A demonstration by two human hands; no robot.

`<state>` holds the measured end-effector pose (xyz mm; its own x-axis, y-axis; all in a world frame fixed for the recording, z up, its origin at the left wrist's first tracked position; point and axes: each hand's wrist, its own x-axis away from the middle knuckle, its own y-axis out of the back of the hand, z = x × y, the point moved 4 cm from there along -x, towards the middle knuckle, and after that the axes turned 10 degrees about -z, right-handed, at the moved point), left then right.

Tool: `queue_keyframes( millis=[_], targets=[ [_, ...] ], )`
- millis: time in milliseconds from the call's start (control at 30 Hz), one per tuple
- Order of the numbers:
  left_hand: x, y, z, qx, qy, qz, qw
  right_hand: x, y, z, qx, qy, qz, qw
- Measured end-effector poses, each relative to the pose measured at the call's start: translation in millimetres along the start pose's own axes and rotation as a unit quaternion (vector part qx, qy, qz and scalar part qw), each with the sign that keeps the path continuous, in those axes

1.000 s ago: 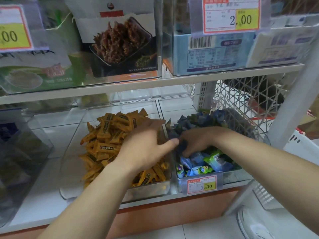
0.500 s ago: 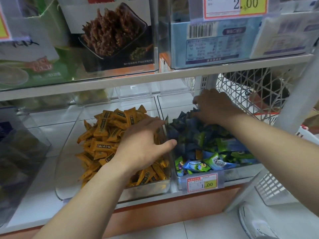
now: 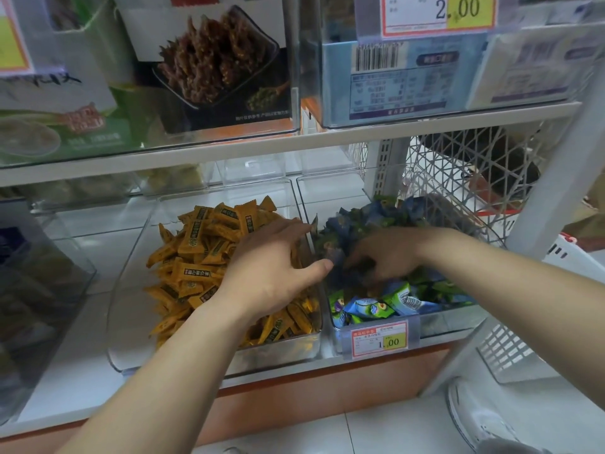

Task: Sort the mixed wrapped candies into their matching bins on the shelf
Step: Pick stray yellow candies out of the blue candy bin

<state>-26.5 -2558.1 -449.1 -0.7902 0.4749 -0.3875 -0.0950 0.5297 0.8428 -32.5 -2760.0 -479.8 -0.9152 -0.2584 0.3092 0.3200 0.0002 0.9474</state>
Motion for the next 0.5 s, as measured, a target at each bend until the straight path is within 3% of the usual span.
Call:
queue_keyframes(
  millis=[100, 167, 233, 333, 500],
  targets=[
    [0, 0, 1, 0.002, 0.001, 0.005, 1.000, 8, 22, -20, 0.007, -0.010, -0.182, 0.983],
    [0, 0, 2, 0.002, 0.000, 0.006, 1.000, 13, 23, -24, -0.076, -0.004, -0.241, 0.967],
    [-1, 0, 1, 0.003, 0.004, 0.006, 1.000, 13, 13, -17, -0.143, 0.002, -0.171, 0.975],
    [-1, 0, 0, 0.006, 0.006, 0.006, 1.000, 11, -5, -8, -0.071, -0.014, 0.003, 0.997],
    [0, 0, 1, 0.007, 0.003, 0.005, 1.000, 3, -5, -6, -0.062, -0.057, 0.122, 0.989]
  ],
)
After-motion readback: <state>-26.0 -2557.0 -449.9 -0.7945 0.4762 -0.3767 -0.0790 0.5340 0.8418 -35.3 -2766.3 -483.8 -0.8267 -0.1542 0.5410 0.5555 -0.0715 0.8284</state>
